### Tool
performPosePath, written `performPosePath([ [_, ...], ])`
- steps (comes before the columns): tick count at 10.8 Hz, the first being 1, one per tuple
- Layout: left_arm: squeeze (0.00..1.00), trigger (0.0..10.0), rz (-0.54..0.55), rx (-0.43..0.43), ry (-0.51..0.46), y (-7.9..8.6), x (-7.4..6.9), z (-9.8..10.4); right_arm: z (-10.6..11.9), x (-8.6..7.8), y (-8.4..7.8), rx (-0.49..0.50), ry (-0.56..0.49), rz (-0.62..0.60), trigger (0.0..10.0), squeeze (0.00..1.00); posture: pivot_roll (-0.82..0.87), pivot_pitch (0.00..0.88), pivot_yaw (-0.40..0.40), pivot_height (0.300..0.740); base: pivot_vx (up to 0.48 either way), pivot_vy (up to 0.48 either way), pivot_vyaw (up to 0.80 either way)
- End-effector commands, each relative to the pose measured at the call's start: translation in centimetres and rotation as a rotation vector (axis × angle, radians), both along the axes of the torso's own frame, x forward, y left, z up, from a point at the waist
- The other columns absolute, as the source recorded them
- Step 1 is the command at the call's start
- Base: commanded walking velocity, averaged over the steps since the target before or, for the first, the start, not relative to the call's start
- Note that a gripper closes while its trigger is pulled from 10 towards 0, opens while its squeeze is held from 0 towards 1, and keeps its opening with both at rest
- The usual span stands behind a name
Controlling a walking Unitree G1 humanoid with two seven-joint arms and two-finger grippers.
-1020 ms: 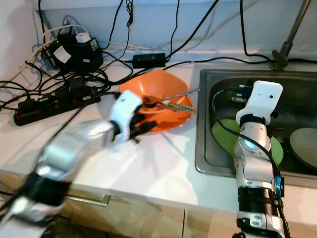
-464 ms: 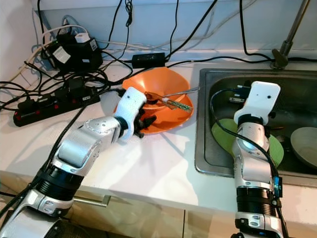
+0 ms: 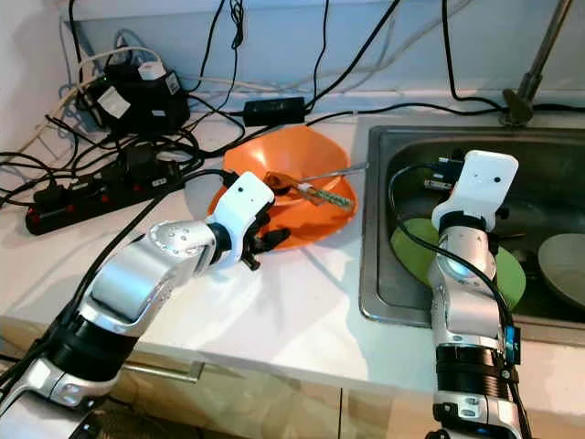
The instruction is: Kitchen organization
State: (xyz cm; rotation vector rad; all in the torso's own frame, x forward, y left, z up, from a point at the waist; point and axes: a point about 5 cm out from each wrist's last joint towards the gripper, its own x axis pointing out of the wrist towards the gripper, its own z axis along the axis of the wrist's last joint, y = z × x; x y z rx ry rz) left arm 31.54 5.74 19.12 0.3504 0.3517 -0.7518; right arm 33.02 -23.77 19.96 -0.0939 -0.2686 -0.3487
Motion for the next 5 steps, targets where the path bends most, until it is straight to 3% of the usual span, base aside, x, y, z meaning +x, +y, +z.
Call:
performPosePath([
  [1, 0.0, 10.0, -0.03, 0.015, 0.071, 0.0, -0.6, -1.2, 0.0, -0.1, 0.4, 0.007, -0.01, 0.006, 10.0, 0.0, 0.08, 0.05, 0.164, 0.74, 0.0, 0.0, 0.0],
  [5, 0.0, 10.0, -0.088, -0.007, 0.042, 1.2, -1.1, 0.6, -0.1, 0.0, 0.3, 0.01, -0.007, 0.006, 10.0, 0.0, 0.09, 0.05, 0.16, 0.74, 0.0, 0.0, 0.0],
])
